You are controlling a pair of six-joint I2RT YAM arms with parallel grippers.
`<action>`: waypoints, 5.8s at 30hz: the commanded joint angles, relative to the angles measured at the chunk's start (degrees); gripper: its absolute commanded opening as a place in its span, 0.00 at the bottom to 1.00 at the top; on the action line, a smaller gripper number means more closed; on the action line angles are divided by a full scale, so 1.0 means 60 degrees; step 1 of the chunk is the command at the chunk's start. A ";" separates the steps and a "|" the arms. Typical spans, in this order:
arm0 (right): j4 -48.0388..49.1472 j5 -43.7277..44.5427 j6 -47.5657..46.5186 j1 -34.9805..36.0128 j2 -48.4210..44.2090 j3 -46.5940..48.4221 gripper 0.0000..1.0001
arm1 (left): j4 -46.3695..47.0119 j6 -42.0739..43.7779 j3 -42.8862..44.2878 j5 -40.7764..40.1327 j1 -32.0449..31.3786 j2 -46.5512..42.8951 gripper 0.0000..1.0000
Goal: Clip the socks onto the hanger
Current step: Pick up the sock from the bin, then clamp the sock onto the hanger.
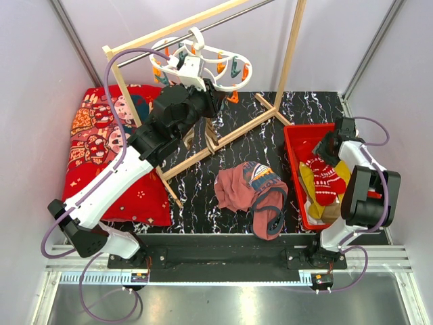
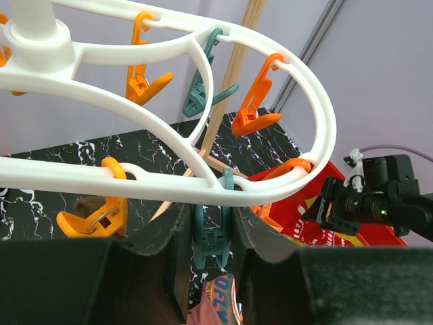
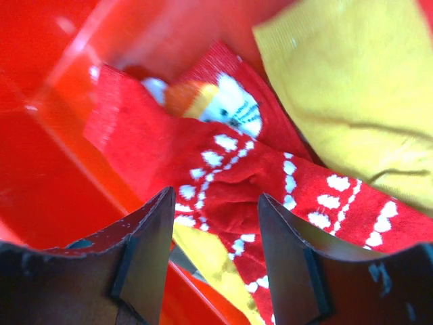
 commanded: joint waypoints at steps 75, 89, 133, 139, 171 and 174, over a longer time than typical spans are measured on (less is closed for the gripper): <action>0.2712 -0.4536 -0.1487 0.3754 -0.5019 0.1206 0.03 | 0.0016 -0.0682 0.0925 0.0726 0.0004 0.0109 0.00; 0.5572 -0.5064 -0.0827 0.6011 -0.4714 0.0927 0.05 | 0.0323 -0.1225 0.0838 0.1151 0.0004 0.0021 0.00; 0.6260 -0.4185 -0.1076 0.7360 -0.3966 0.1982 0.05 | 0.0572 -0.1240 0.0237 0.0873 -0.0069 -0.0052 0.00; 0.6319 -0.4186 -0.1091 0.7389 -0.3819 0.2128 0.05 | 0.0572 -0.1137 0.0251 0.0727 -0.0128 -0.0037 0.00; 0.5792 -0.2883 -0.2231 0.7418 -0.4565 0.1206 0.63 | 0.0397 -0.0785 0.0310 0.0097 0.0062 -0.0184 0.50; 0.5806 -0.2531 -0.2642 0.7345 -0.4712 0.0855 0.66 | 0.0367 -0.0785 0.0266 0.0082 0.0164 -0.0242 0.50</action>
